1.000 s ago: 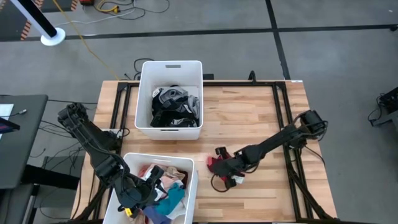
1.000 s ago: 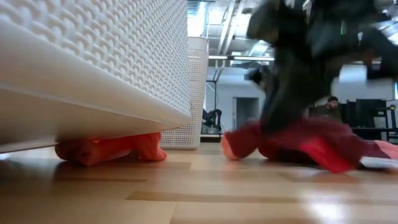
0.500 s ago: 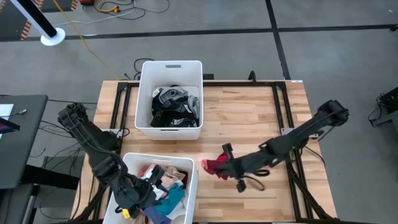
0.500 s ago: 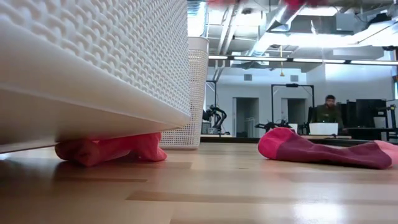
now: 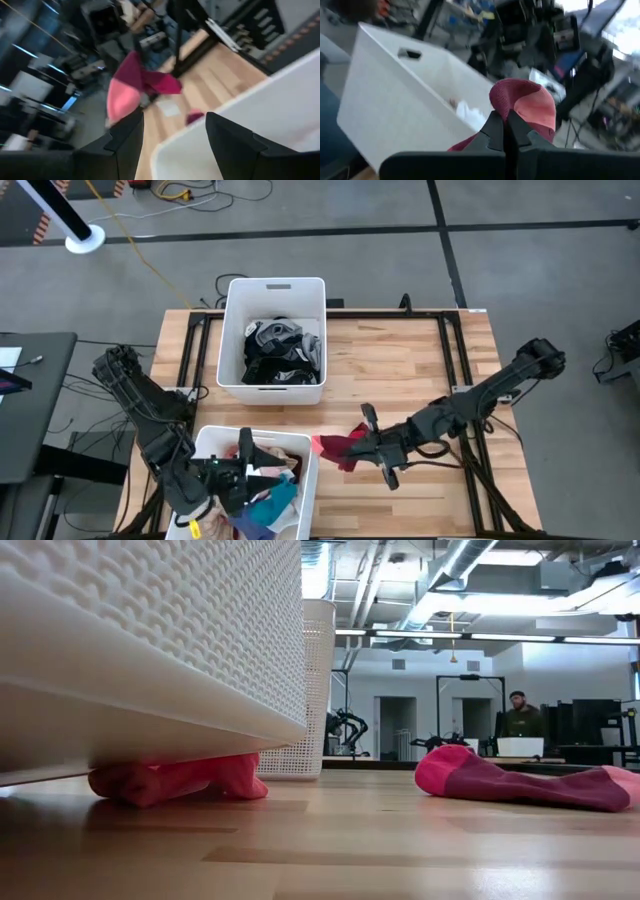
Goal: Sort clothes
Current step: Put the red sock into the bottom white laundry bin
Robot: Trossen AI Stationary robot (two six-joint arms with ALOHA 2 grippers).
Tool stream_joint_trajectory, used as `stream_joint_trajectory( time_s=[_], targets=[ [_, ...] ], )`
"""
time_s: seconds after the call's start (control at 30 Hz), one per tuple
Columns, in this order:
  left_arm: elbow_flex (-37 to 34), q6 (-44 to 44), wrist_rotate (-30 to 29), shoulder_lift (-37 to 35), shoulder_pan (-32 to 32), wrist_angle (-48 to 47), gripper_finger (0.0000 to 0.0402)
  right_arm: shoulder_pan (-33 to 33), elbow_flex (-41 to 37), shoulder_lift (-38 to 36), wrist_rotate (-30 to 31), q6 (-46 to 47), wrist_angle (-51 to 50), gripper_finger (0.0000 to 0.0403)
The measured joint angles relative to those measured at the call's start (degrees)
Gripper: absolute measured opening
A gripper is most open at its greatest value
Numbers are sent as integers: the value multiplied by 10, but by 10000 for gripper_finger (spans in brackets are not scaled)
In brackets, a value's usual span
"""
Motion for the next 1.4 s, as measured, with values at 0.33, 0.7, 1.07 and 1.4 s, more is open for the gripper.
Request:
stream_joint_trajectory(
  time_s=[0.33,0.7,1.07,1.4],
  targets=[
    [0,108,-13,0,25,116,208,-15,46,21,-93,-38,20,3],
    [0,125,49,0,42,149,208,-30,156,115,-102,-83,-42,3],
    [0,66,75,0,41,88,207,-30,208,143,-103,-94,-75,4],
    [0,75,73,0,41,77,74,-36,210,143,-102,-85,-70,4]
  ],
)
